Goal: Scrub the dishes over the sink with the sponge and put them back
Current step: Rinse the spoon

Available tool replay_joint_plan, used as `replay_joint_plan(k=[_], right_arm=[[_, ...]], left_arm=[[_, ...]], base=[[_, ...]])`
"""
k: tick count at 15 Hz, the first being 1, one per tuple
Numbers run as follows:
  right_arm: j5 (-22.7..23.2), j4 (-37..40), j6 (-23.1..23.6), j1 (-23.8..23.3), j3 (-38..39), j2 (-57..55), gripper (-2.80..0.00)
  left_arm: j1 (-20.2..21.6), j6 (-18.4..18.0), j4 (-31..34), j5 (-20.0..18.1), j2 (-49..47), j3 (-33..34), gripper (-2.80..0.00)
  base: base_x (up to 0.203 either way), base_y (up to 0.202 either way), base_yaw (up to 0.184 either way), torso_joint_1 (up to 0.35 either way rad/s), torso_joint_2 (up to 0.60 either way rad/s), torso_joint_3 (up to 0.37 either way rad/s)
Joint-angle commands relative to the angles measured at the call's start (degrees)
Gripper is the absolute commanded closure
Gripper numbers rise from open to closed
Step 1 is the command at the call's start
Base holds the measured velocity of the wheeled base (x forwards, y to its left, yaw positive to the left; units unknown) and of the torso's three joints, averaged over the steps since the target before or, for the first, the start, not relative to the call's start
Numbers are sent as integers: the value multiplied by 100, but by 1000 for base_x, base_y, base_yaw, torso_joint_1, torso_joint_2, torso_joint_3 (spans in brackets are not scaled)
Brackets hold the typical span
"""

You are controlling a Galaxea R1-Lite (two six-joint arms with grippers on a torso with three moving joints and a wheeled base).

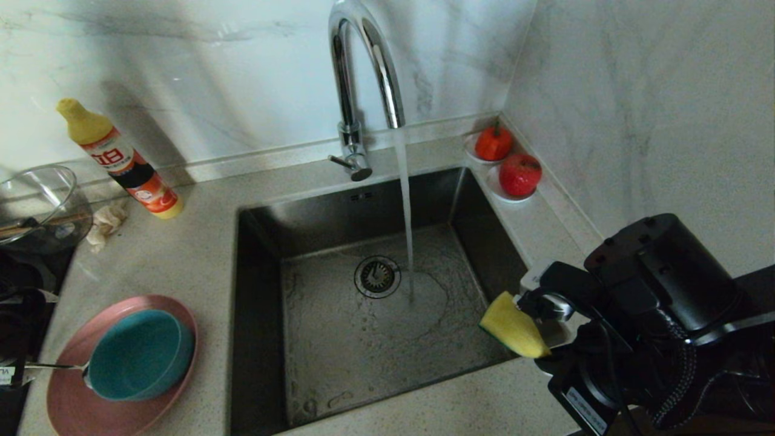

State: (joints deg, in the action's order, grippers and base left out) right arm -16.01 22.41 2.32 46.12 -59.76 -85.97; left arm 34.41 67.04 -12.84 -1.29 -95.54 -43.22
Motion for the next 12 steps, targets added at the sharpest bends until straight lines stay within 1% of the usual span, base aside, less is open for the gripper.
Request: replay_joint_plan(k=[1,5,6,12], right_arm=[[-8,9,-3,3,-1,-34,0],[-17,9,-3,3,-1,-34,0],[-9,9,-3,3,-1,-34,0],[-8,-8,-21,3,-1,-43,0]], left_arm=[[-5,38,-17,-3,-35,-14,-280],[-5,45,-19,-9,69,-135,-280],[-12,46,-17,-6,79,-168,0],[-13,27,-19,-11,28,-163,0]], base=[[0,0,0,0,0,0],[0,0,0,0,0,0],[0,0,0,0,0,0],[0,0,0,0,0,0]])
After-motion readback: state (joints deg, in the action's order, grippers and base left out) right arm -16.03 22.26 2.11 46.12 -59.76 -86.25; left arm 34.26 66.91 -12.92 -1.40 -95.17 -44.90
